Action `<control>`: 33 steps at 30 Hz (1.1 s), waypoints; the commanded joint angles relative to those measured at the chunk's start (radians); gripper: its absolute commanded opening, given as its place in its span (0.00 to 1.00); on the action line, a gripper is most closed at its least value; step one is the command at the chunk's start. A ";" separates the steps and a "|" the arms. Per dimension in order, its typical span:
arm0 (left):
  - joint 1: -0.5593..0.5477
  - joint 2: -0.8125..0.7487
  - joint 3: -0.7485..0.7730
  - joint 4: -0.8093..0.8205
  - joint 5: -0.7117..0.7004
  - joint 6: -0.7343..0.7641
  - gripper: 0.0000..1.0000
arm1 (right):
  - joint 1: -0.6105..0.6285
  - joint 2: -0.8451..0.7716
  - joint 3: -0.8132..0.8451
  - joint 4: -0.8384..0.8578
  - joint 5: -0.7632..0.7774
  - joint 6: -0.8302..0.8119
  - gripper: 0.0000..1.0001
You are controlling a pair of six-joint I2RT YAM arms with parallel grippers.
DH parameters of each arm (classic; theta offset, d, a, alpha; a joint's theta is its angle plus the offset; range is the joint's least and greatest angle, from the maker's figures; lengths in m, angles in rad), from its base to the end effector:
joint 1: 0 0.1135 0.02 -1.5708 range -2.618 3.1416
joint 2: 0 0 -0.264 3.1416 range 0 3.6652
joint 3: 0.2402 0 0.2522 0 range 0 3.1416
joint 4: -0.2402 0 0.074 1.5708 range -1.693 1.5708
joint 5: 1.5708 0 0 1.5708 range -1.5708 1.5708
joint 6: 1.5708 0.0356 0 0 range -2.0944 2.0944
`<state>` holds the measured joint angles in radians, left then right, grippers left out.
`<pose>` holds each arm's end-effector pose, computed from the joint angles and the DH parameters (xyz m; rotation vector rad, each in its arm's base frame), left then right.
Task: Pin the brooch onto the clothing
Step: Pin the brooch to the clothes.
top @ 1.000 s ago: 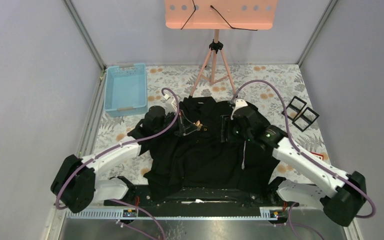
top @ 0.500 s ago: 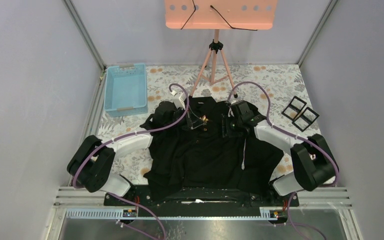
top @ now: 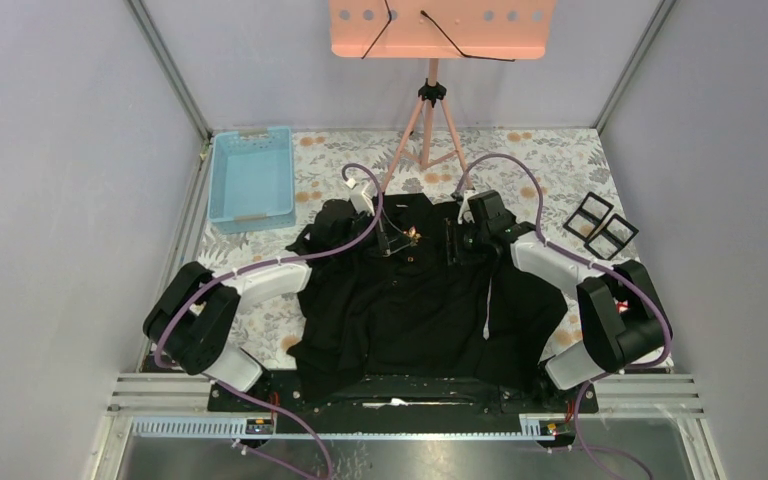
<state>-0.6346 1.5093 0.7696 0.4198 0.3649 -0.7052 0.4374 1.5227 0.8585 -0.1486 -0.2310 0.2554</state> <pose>0.2558 -0.2041 0.2225 0.2012 2.0636 -1.2188 0.2791 0.1395 0.1945 -0.3338 2.4180 0.5958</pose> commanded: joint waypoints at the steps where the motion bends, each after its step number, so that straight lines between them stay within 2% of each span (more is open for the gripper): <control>1: -0.009 0.013 0.047 0.079 -0.004 -0.012 0.00 | -0.027 0.022 0.061 0.013 -0.021 -0.044 0.48; 7: -0.020 0.026 0.056 0.083 -0.008 -0.014 0.00 | -0.041 0.075 0.084 0.013 -0.047 -0.070 0.43; 14: -0.023 0.034 0.058 0.084 -0.008 -0.016 0.00 | -0.046 0.101 0.081 0.013 -0.129 -0.087 0.47; 24: -0.027 0.043 0.065 0.083 -0.004 -0.017 0.00 | -0.049 0.142 0.096 0.013 -0.117 -0.116 0.46; 28: -0.029 0.045 0.066 0.083 -0.006 -0.017 0.00 | -0.049 0.141 0.096 0.016 -0.103 -0.126 0.51; 33: -0.032 0.050 0.066 0.086 -0.003 -0.022 0.00 | -0.049 0.112 0.098 0.007 -0.090 -0.135 0.51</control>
<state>-0.6605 1.5558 0.7925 0.4408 0.3645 -0.7166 0.3943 1.6657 0.9173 -0.1440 -0.3332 0.1490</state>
